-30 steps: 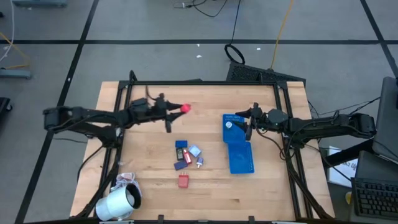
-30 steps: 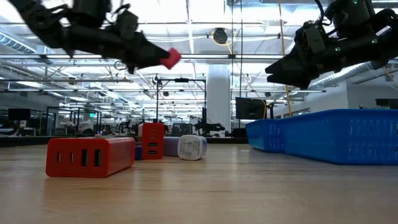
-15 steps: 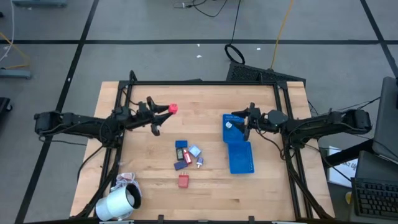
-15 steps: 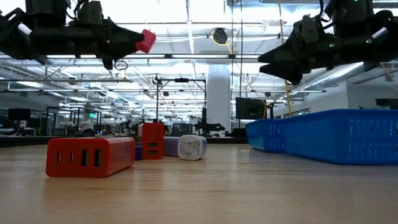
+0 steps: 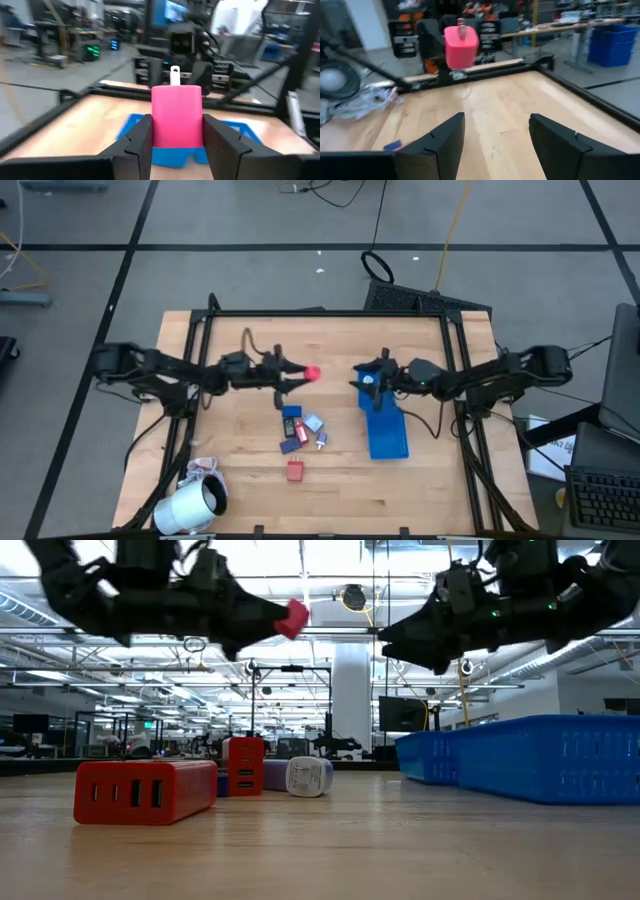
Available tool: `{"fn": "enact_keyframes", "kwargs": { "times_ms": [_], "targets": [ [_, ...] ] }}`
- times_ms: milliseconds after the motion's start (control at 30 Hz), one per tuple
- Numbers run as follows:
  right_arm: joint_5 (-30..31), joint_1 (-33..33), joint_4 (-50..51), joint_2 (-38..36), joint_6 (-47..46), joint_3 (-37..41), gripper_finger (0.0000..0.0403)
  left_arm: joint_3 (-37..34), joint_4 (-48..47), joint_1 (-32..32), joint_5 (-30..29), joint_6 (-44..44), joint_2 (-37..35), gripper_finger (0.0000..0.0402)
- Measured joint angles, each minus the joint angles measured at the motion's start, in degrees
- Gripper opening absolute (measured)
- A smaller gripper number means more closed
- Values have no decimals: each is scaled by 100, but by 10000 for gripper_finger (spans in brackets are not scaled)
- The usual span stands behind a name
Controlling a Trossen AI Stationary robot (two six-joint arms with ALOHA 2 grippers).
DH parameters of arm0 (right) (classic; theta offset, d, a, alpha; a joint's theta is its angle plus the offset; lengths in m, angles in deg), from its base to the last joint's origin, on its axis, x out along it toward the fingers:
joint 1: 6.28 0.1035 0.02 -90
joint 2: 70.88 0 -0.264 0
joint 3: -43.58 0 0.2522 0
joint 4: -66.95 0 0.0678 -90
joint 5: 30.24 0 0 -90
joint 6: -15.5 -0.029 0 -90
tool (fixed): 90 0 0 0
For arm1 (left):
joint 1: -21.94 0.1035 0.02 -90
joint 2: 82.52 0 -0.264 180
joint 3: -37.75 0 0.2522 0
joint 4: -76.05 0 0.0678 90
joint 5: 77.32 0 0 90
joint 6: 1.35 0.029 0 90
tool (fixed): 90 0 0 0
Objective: Pick & Place Office items
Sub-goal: Put the pink charger adapter into the top blue bin
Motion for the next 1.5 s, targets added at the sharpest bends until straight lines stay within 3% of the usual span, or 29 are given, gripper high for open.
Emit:
{"fn": "enact_keyframes", "kwargs": {
  "times_ms": [233, 367, 567, 967, 1067, 1500],
  "targets": [
    [-14, 372, 300, 333, 431, -480, 231, 945, -352, -307, 916, -43, 1039, 137],
    [-13, 517, 502, 342, 492, -577, 261, 1417, -1335, -393, 972, -6, 1328, 137],
    [-252, 600, 1570, 338, 279, -859, 290, 1856, -2392, -498, 1006, 175, 1476, 137],
    [-517, 607, 2966, 285, -198, -1114, 282, 1923, -2959, -523, 959, 409, 1474, 137],
    [-1076, 607, 2898, 283, -335, -1114, 282, 1923, -2954, -523, 871, 420, 1472, 137],
    [-755, 684, 2349, 736, -116, -1250, 281, 1923, -2688, -527, 827, 327, 1472, 137]
  ]
}}
